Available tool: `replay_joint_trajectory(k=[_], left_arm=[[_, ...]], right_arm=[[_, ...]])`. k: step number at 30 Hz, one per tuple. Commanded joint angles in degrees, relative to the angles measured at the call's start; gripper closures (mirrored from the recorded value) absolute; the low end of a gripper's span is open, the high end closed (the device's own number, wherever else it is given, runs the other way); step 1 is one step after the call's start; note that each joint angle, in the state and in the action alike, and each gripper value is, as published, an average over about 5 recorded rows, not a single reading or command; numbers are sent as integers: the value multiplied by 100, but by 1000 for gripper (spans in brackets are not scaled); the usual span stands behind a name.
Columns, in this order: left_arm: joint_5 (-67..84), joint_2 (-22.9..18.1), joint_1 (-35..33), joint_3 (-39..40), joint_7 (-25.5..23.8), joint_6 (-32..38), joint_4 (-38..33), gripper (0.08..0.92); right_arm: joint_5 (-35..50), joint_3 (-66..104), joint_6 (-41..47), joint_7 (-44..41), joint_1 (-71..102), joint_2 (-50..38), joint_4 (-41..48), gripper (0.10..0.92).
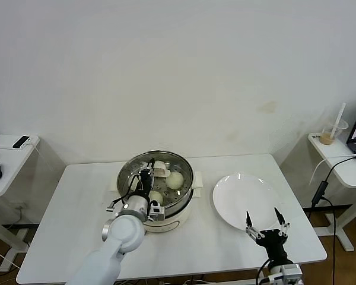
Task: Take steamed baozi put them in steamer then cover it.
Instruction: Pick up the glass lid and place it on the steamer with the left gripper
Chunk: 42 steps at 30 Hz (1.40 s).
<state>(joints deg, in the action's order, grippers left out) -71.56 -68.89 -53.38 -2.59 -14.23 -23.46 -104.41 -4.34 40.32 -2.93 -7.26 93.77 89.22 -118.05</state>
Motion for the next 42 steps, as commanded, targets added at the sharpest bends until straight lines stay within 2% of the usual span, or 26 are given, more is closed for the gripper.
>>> replay_joint_trajectory(k=[1, 8, 11, 17, 23, 30, 34, 38, 42], left_arm=[[-19, -26, -25, -8, -8, -5, -56, 856], [-3, -96, -91, -24, 3, 4, -43, 856], [26, -119, -105, -37, 16, 4, -92, 829], [169, -13, -260, -88, 99, 37, -419, 670], [388, 258, -834, -209, 306, 188, -1000, 497], [997, 429, -1439, -535, 787, 576, -1608, 289], [1787, 439, -1946, -813, 1096, 873, -1990, 199], [2999, 289, -2745, -1231, 1512, 1302, -2342, 179], [4713, -353, -3478, -1936, 2120, 1797, -2287, 177]], right_arm=[[-13, -31, 4, 0, -8, 8, 11, 203], [-15, -28, 4, -5, -6, 0, 8, 203], [-17, -34, 7, -5, -7, -1, 10, 203], [-23, -55, 13, -1, -6, -6, 7, 203], [-5, -47, 11, 6, 12, -35, 7, 203], [79, -34, 25, 36, 19, -127, 39, 203], [210, -10, 11, 49, 23, -257, 119, 203], [450, 62, -24, 48, 68, -480, 183, 203], [716, 146, -115, 32, 157, -745, 217, 203]])
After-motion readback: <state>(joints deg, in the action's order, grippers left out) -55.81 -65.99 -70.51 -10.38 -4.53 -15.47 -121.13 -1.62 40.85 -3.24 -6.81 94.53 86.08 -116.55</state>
